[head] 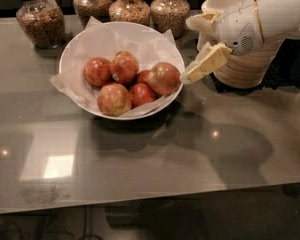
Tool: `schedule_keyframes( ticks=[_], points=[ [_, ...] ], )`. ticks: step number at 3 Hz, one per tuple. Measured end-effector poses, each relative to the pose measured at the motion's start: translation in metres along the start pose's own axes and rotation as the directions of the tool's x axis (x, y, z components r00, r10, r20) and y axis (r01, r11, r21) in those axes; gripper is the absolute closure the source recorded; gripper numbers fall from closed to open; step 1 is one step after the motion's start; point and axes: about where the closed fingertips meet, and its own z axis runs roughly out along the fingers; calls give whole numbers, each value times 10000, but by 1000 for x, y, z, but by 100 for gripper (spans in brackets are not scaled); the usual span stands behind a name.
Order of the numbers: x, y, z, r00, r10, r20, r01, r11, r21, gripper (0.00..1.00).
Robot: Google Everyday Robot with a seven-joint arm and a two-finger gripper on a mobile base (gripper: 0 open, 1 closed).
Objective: Pick apple from white bowl
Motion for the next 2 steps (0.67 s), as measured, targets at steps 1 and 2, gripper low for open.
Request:
schedule_keyframes(
  ticks=[1, 2],
  points=[
    [-2, -9, 24, 9996, -19, 284, 33, 9988, -488, 10],
    [-3, -9, 25, 9995, -28, 302, 44, 9987, -509, 0]
  ],
)
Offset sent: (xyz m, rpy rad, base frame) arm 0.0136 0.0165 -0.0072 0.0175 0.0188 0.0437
